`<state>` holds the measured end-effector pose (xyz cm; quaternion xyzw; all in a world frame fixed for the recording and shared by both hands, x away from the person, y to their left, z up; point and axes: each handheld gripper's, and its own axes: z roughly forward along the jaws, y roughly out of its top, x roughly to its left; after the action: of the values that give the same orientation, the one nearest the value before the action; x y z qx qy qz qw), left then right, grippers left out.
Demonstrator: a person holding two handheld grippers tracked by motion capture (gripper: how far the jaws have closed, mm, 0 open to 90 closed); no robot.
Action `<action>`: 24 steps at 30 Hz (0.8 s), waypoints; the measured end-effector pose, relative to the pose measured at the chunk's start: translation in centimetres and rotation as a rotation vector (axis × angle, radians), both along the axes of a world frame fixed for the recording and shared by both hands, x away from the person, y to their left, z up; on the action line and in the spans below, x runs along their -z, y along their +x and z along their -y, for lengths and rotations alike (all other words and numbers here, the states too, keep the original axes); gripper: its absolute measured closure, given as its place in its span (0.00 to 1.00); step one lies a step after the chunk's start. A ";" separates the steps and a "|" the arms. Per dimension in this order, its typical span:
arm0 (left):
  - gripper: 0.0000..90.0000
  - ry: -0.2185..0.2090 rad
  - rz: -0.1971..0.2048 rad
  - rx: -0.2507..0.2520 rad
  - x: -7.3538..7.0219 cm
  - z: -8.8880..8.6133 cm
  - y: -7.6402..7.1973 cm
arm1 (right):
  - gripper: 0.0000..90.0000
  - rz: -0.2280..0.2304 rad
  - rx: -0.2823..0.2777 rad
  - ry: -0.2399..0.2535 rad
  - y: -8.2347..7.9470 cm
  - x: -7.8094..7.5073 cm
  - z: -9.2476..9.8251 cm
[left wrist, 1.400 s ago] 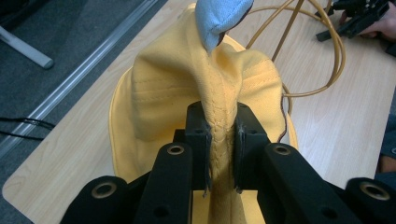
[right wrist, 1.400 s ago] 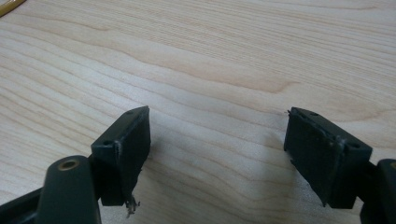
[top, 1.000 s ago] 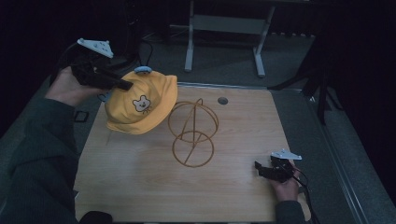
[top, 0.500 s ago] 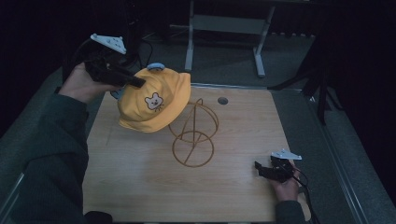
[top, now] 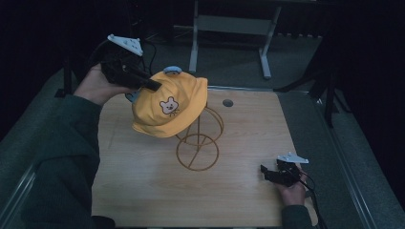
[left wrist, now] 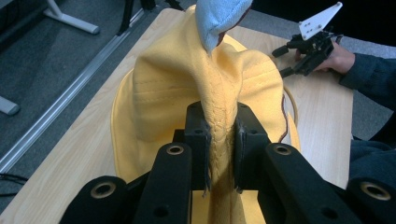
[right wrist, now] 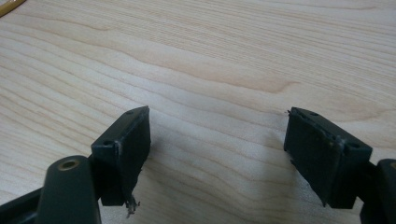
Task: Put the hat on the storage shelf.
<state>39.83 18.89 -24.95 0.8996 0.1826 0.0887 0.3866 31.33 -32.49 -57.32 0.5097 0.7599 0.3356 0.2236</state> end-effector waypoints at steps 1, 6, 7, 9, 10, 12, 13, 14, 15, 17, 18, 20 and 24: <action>0.88 0.001 0.001 0.004 0.0 0.2 0.0 | 0.25 0.001 -0.001 -0.001 0.0 0.0 0.0; 0.87 0.014 0.000 0.020 0.0 1.6 0.1 | 0.25 0.001 0.000 0.001 0.0 0.0 0.0; 0.87 0.014 0.000 0.020 0.0 1.6 0.1 | 0.25 0.001 0.000 0.001 0.0 0.0 0.0; 0.87 0.020 -0.002 0.032 0.2 2.6 0.3 | 0.25 0.001 0.000 0.000 0.0 0.0 0.0; 0.86 0.020 -0.005 0.036 0.2 2.9 0.3 | 0.25 0.001 0.000 0.000 0.0 0.0 0.0; 0.86 0.034 -0.004 0.043 0.4 3.6 0.5 | 0.25 0.001 0.000 0.000 0.0 0.0 0.0; 0.86 0.033 -0.006 0.046 0.4 4.0 0.5 | 0.25 0.001 0.000 0.001 0.0 0.0 0.0; 0.86 0.031 -0.008 0.049 0.5 4.4 0.5 | 0.25 0.001 0.000 0.001 0.0 0.0 0.0; 0.85 0.033 -0.008 0.052 0.6 4.8 0.6 | 0.25 0.001 0.000 0.000 0.0 0.0 0.0; 0.85 0.039 -0.010 0.059 0.7 5.5 0.7 | 0.25 0.000 0.000 0.001 0.0 0.0 0.0; 0.85 0.039 -0.010 0.059 0.7 5.5 0.7 | 0.25 -0.001 0.001 0.000 0.0 0.0 0.0; 0.85 0.050 -0.001 0.061 0.9 6.7 0.7 | 0.25 0.000 0.001 0.000 0.0 0.0 0.0; 0.84 0.065 0.016 0.070 1.4 8.1 0.9 | 0.25 -0.001 0.001 0.000 0.0 0.0 0.0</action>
<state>40.71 10.77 -26.34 0.9169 0.1450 0.0884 0.3613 31.33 -32.48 -57.30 0.5103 0.7597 0.3354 0.2233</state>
